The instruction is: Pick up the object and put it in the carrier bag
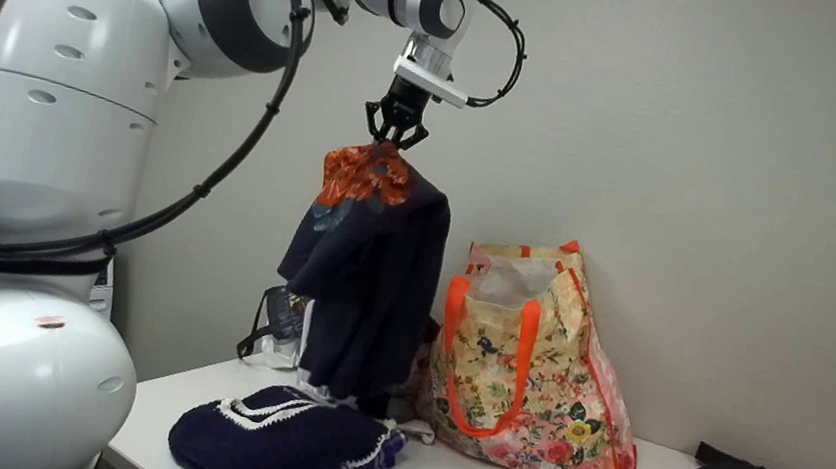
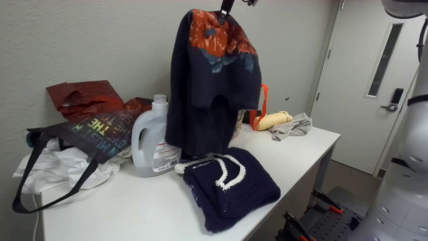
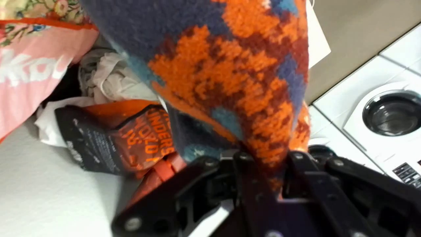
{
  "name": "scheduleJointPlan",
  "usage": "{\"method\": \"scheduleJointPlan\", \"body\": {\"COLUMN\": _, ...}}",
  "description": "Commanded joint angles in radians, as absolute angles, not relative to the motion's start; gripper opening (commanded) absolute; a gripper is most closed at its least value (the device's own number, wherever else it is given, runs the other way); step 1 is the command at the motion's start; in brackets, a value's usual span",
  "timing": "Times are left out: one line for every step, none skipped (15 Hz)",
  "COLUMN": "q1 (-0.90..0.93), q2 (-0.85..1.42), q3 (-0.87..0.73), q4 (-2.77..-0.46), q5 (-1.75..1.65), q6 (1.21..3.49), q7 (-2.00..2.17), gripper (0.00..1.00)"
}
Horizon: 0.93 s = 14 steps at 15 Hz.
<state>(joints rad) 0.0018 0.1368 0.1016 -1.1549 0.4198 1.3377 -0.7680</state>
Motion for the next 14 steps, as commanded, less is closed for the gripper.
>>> {"method": "scheduleJointPlan", "body": {"q1": -0.011, "q2": 0.185, "q3": 0.089, "q4": -0.955, "q5": 0.458, "q6": 1.362, "q7": -0.631, "gripper": 0.08}}
{"method": "scheduleJointPlan", "body": {"q1": -0.014, "q2": 0.202, "q3": 0.085, "q4": -0.898, "q5": 0.46, "q6": 1.364, "q7": -0.589, "gripper": 0.08}}
{"method": "scheduleJointPlan", "body": {"q1": -0.015, "q2": 0.212, "q3": 0.082, "q4": -0.859, "q5": 0.462, "q6": 1.378, "q7": -0.554, "gripper": 0.08}}
{"method": "scheduleJointPlan", "body": {"q1": -0.016, "q2": 0.23, "q3": 0.078, "q4": -0.807, "q5": 0.466, "q6": 1.386, "q7": -0.516, "gripper": 0.09}}
{"method": "scheduleJointPlan", "body": {"q1": -0.016, "q2": 0.246, "q3": 0.075, "q4": -0.76, "q5": 0.469, "q6": 1.397, "q7": -0.479, "gripper": 0.09}}
{"method": "scheduleJointPlan", "body": {"q1": -0.021, "q2": 0.272, "q3": 0.081, "q4": -0.697, "q5": 0.465, "q6": 1.404, "q7": -0.437, "gripper": 0.09}}
{"method": "scheduleJointPlan", "body": {"q1": -0.015, "q2": 0.281, "q3": 0.075, "q4": -0.669, "q5": 0.455, "q6": 1.428, "q7": -0.404, "gripper": 0.09}}
{"method": "scheduleJointPlan", "body": {"q1": -0.021, "q2": 0.311, "q3": 0.085, "q4": -0.602, "q5": 0.437, "q6": 1.436, "q7": -0.366, "gripper": 0.09}}
{"method": "scheduleJointPlan", "body": {"q1": -0.011, "q2": 0.314, "q3": 0.071, "q4": -0.586, "q5": 0.427, "q6": 1.464, "q7": -0.341, "gripper": 0.09}}
{"method": "scheduleJointPlan", "body": {"q1": -0.01, "q2": 0.325, "q3": 0.069, "q4": -0.555, "q5": 0.415, "q6": 1.485, "q7": -0.318, "gripper": 0.09}}
{"method": "scheduleJointPlan", "body": {"q1": -0.008, "q2": 0.334, "q3": 0.066, "q4": -0.529, "q5": 0.402, "q6": 1.509, "q7": -0.3, "gripper": 0.09}}
{"method": "scheduleJointPlan", "body": {"q1": -0.007, "q2": 0.338, "q3": 0.064, "q4": -0.509, "q5": 0.386, "q6": 1.532, "q7": -0.283, "gripper": 0.09}}
{"method": "scheduleJointPlan", "body": {"q1": -0.006, "q2": 0.341, "q3": 0.061, "q4": -0.491, "q5": 0.369, "q6": 1.557, "q7": -0.27, "gripper": 0.09}}
{"method": "scheduleJointPlan", "body": {"q1": -0.004, "q2": 0.337, "q3": 0.059, "q4": -0.478, "q5": 0.35, "q6": 1.578, "q7": -0.252, "gripper": 0.09}}
